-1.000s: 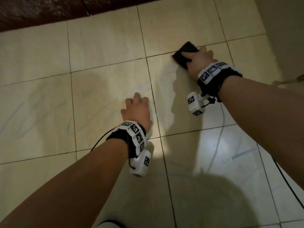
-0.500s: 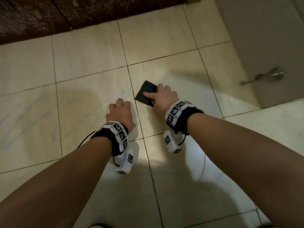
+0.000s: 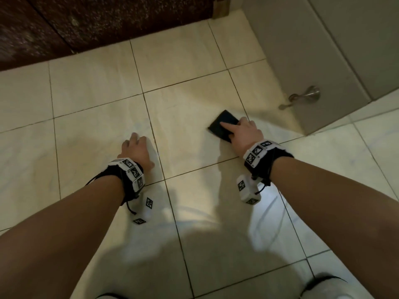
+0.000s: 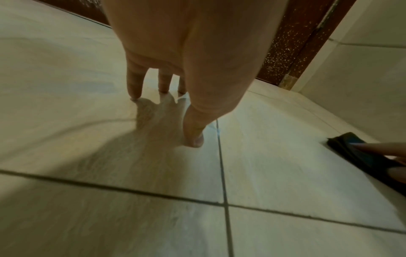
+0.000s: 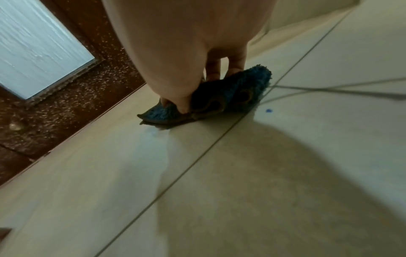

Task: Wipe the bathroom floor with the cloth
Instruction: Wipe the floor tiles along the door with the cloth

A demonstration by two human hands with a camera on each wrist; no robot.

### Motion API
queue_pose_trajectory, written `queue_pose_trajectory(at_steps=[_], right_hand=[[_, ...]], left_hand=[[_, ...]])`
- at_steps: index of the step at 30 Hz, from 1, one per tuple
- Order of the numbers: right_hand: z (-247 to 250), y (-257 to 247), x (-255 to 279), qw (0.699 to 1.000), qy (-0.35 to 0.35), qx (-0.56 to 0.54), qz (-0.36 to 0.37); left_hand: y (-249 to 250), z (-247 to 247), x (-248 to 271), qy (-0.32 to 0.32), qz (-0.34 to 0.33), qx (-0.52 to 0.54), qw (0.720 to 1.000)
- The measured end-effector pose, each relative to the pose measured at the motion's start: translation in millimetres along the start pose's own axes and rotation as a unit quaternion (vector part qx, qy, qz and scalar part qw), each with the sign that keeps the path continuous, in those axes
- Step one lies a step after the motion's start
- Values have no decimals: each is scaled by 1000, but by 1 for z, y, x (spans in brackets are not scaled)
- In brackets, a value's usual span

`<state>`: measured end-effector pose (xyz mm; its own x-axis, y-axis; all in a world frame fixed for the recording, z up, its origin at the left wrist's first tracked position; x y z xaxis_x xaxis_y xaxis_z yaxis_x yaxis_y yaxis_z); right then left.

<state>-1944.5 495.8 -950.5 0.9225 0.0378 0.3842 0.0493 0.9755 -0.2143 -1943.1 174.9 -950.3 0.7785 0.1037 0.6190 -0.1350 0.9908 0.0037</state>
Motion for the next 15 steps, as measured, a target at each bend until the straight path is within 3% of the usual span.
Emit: queue_pose_trajectory(at_steps=[3,10,15], right_hand=[[4,19,6,999,-8,11,-40],[6,-8,21,996,-83,-2,-41],[22,-62,14,998,-34,-59,-2]], left_hand=[[6,3,7,17,4,-23,1000],[14,17,38,28,-26,-35,999],[-26,26,46,58,-12,-11,998]])
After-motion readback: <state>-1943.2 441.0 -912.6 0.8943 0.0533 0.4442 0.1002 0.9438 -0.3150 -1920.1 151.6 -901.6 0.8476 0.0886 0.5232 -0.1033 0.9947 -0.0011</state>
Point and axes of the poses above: each hand's wrist, its own x-axis away from the middle knuckle, its own z-axis out of the back of the hand, y = z × x, the point moved 6 cm from there along -x, towards the middle knuckle, and after that the axes turned 2 degrees about z, right-handed, at the moved point
